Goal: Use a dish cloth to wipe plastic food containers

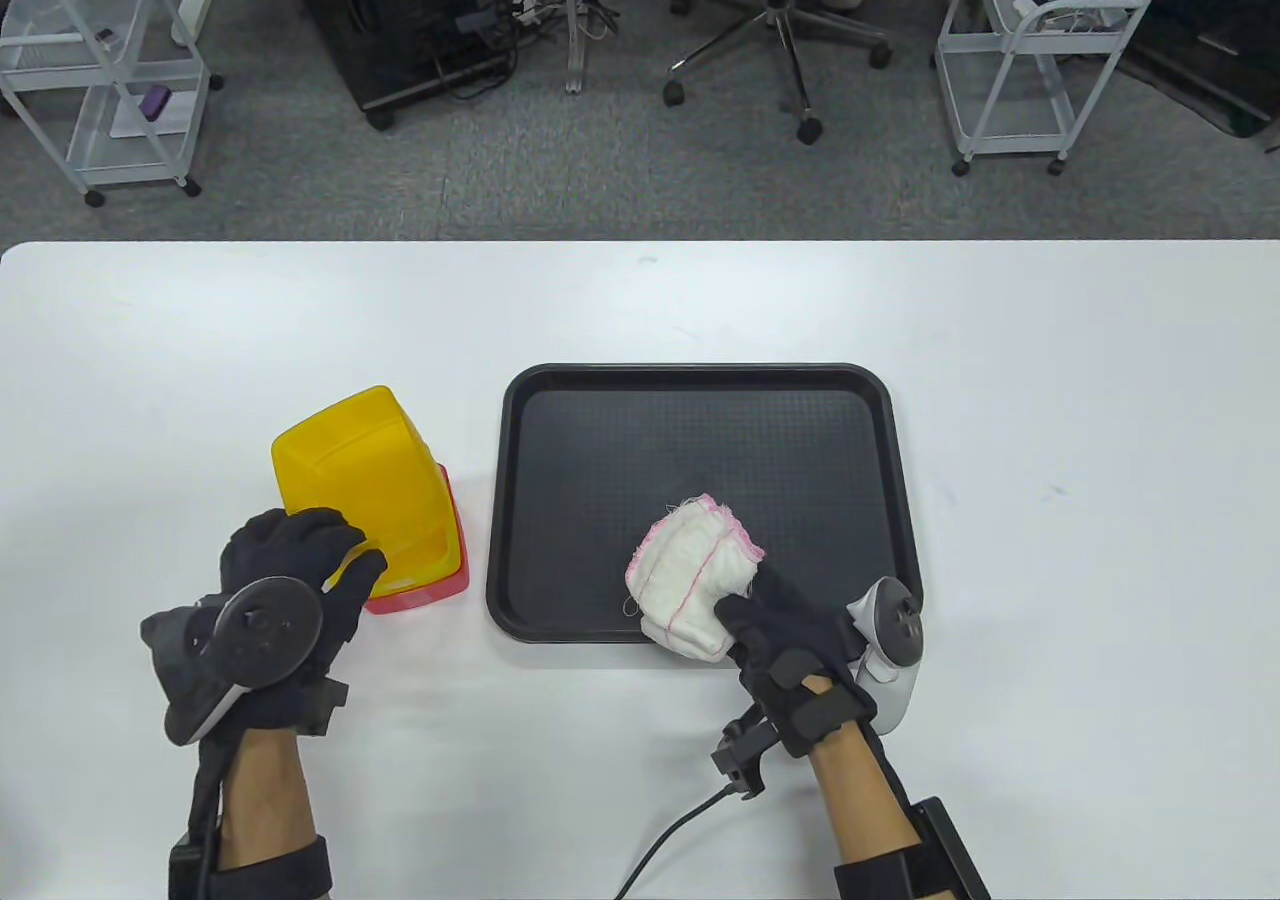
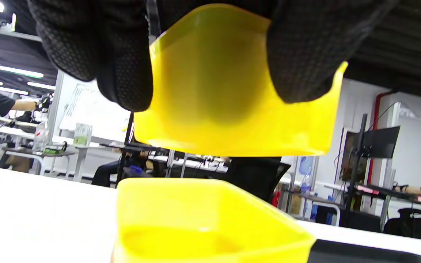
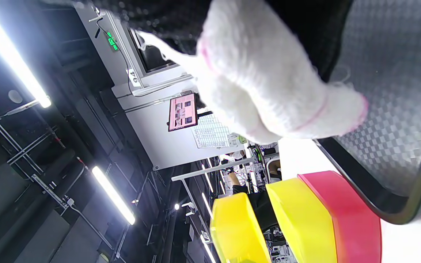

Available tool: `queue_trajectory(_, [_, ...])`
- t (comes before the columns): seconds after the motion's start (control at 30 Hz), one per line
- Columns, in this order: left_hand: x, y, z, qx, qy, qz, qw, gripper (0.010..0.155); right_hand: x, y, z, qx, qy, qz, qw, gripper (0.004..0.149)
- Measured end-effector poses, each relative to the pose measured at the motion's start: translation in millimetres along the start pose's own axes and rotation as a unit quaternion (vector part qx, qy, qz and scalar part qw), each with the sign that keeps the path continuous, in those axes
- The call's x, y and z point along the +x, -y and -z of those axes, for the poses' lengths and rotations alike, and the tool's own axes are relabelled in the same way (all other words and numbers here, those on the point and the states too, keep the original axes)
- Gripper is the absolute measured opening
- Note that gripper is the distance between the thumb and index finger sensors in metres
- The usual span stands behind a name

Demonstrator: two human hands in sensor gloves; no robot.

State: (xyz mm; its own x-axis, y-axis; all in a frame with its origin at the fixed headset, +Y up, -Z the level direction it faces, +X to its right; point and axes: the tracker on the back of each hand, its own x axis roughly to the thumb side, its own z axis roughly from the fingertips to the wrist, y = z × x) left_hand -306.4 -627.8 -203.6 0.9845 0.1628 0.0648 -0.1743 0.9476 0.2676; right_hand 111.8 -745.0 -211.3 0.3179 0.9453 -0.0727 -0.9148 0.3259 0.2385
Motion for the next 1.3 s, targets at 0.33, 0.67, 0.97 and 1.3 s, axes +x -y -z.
queue_trajectory(0.33, [-8,20,1,-0.024,0.002,0.019,1.0,0.041,-2,0,0,0.008,-0.003,-0.017,1.0,0.053])
queue_trajectory(0.67, [-10,31,-1,-0.018,-0.002,0.028,0.999,0.042,-2,1,0,0.007,0.002,-0.034,0.999,0.053])
queue_trajectory(0.97, [-15,36,-1,-0.052,-0.019,0.007,0.998,0.045,-2,3,-1,0.004,0.005,-0.045,0.999,0.053])
queue_trajectory(1.3, [56,7,-6,0.083,0.041,-0.098,0.991,0.081,31,16,-1,-0.04,0.063,-0.187,0.979,0.052])
